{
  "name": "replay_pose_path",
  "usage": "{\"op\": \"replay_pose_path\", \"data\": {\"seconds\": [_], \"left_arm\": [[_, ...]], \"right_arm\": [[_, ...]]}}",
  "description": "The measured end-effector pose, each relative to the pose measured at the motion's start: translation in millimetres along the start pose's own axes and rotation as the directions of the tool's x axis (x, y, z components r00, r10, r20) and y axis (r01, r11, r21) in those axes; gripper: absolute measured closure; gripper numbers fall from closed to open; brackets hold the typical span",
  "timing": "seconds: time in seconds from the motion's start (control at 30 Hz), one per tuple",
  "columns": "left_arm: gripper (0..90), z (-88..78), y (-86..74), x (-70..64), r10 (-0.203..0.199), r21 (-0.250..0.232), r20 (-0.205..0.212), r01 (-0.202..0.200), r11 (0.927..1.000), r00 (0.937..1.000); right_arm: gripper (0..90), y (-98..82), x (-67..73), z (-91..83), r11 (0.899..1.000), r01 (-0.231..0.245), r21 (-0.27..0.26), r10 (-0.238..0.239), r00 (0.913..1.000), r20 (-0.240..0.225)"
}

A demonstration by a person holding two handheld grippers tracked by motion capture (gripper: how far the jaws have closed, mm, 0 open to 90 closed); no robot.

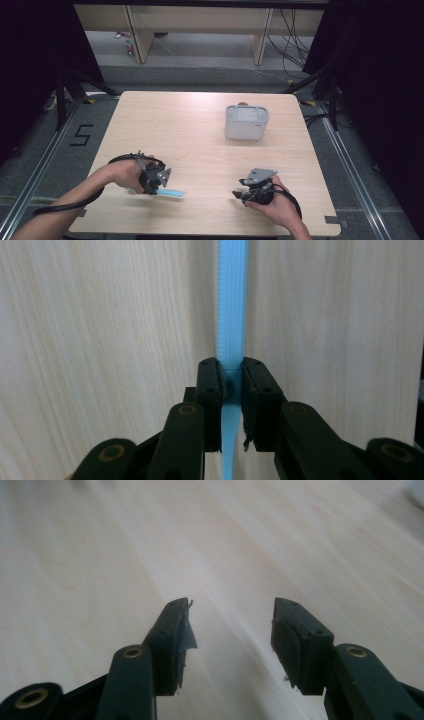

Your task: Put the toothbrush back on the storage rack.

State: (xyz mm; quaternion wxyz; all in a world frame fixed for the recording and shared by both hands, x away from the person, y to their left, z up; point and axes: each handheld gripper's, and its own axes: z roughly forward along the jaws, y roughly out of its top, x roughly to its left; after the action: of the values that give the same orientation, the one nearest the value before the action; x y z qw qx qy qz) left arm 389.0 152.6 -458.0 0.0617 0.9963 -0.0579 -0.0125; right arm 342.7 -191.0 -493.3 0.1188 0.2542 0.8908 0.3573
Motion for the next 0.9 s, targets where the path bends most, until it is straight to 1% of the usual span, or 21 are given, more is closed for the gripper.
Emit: {"op": "replay_pose_path", "data": {"seconds": [0.03, 0.07, 0.1, 0.13, 0.2, 0.23, 0.27, 0.33, 0.37, 0.43, 0.47, 0.5, 0.53, 0.6, 0.63, 0.67, 0.7, 0.73, 0.83, 0.87, 0.9], "left_arm": [[78.4, 0.0, 0.0, 0.0, 0.0, 0.0, 0.0, 0.0, 1.0, 1.0], [78.4, -0.5, 3.4, -1.0, -0.004, -0.02, -0.006, 0.004, 0.9998, 1.0], [78.4, -2.4, 8.4, -0.3, 0.007, -0.016, -0.015, -0.008, 0.9998, 0.9999], [78.4, -1.9, 12.2, -1.9, -0.007, -0.039, -0.011, 0.006, 0.9992, 0.9999], [78.4, -3.8, 19.4, -0.8, 0.008, -0.043, -0.014, -0.009, 0.999, 0.9999], [78.4, -5.6, 27.1, 0.6, 0.021, -0.042, -0.016, -0.022, 0.9989, 0.9996], [78.3, -5.6, 27.1, 0.6, 0.021, -0.042, -0.016, -0.022, 0.9989, 0.9996], [78.4, -7.7, 36.8, 2.8, 0.013, -0.052, -0.033, -0.015, 0.9985, 0.9994], [78.3, -6.7, 39.3, 1.7, -0.01, -0.076, -0.031, 0.008, 0.9971, 0.9995], [78.3, -6.9, 41.9, 2.4, -0.011, -0.077, -0.034, 0.009, 0.997, 0.9993], [78.3, -8.5, 45.2, 4.8, 0.02, -0.05, -0.043, -0.022, 0.9985, 0.9989], [78.4, -8.7, 49.8, 5.2, 0.03, -0.046, -0.045, -0.032, 0.9984, 0.9985], [78.4, -8.9, 52.5, 5.2, 0.035, -0.046, -0.042, -0.037, 0.9983, 0.9985], [78.3, -8.8, 55.2, 4.5, 0.031, -0.056, -0.042, -0.034, 0.9978, 0.9986], [78.3, -9.1, 58.4, 3.4, 0.024, -0.068, -0.04, -0.027, 0.9974, 0.9989], [78.3, -9.9, 60.8, 3.5, 0.029, -0.07, -0.04, -0.032, 0.9971, 0.9988], [78.4, -11.3, 62.6, 4.8, 0.053, -0.054, -0.04, -0.055, 0.997, 0.9978], [78.4, -10.7, 64.5, 3.4, 0.037, -0.075, -0.036, -0.039, 0.9964, 0.9987], [78.4, -11.7, 71.2, 3.2, 0.053, -0.079, -0.038, -0.056, 0.9953, 0.9979], [78.4, -12.6, 72.7, 3.8, 0.071, -0.067, -0.039, -0.074, 0.995, 0.9967], [78.4, -12.6, 72.7, 3.8, 0.071, -0.067, -0.039, -0.074, 0.995, 0.9967]], "right_arm": [[50.2, 0.0, 0.0, 0.0, 1.0, 0.0, 0.0, 0.0, 1.0, 0.0], [50.1, 5.0, 3.6, 2.7, 1.0, 0.024, 0.007, -0.024, 0.9994, -0.024], [50.1, 10.5, 6.5, 4.2, 0.999, 0.043, 0.016, -0.042, 0.998, -0.047], [49.8, 21.4, 12.7, 9.6, 0.997, 0.079, -0.005, -0.079, 0.9935, -0.083], [49.5, 24.6, 14.5, 11.6, 0.996, 0.091, -0.018, -0.092, 0.9919, -0.088], [48.9, 32.0, 21.5, 15.1, 0.996, 0.086, -0.015, -0.088, 0.9891, -0.119], [48.6, 34.1, 23.3, 16.6, 0.995, 0.094, -0.02, -0.096, 0.9872, -0.127], [47.7, 38.4, 26.3, 20.6, 0.991, 0.127, -0.034, -0.13, 0.98, -0.15], [46.9, 40.0, 27.7, 22.3, 0.989, 0.14, -0.05, -0.146, 0.9785, -0.146], [46.2, 40.8, 30.0, 24.0, 0.99, 0.129, -0.049, -0.135, 0.9785, -0.156], [45.7, 42.5, 30.0, 26.2, 0.986, 0.156, -0.066, -0.165, 0.9745, -0.152], [44.8, 45.2, 32.4, 28.5, 0.986, 0.152, -0.071, -0.161, 0.9751, -0.152], [44.4, 46.7, 32.0, 28.9, 0.982, 0.174, -0.08, -0.184, 0.9718, -0.148], [44.0, 48.4, 32.7, 29.5, 0.981, 0.176, -0.087, -0.187, 0.9712, -0.148], [43.9, 49.7, 33.9, 30.3, 0.983, 0.162, -0.089, -0.174, 0.9719, -0.158], [43.8, 52.3, 34.8, 31.5, 0.981, 0.165, -0.103, -0.18, 0.9693, -0.167], [43.8, 52.8, 35.3, 32.1, 0.981, 0.163, -0.107, -0.179, 0.969, -0.17], [43.8, 52.8, 35.3, 32.1, 0.981, 0.163, -0.107, -0.179, 0.969, -0.17], [44.2, 53.3, 36.1, 36.7, 0.976, 0.174, -0.127, -0.195, 0.9636, -0.182], [44.3, 53.0, 36.5, 36.8, 0.98, 0.162, -0.12, -0.182, 0.965, -0.188], [44.3, 53.0, 36.5, 36.8, 0.98, 0.162, -0.12, -0.182, 0.965, -0.188]]}}
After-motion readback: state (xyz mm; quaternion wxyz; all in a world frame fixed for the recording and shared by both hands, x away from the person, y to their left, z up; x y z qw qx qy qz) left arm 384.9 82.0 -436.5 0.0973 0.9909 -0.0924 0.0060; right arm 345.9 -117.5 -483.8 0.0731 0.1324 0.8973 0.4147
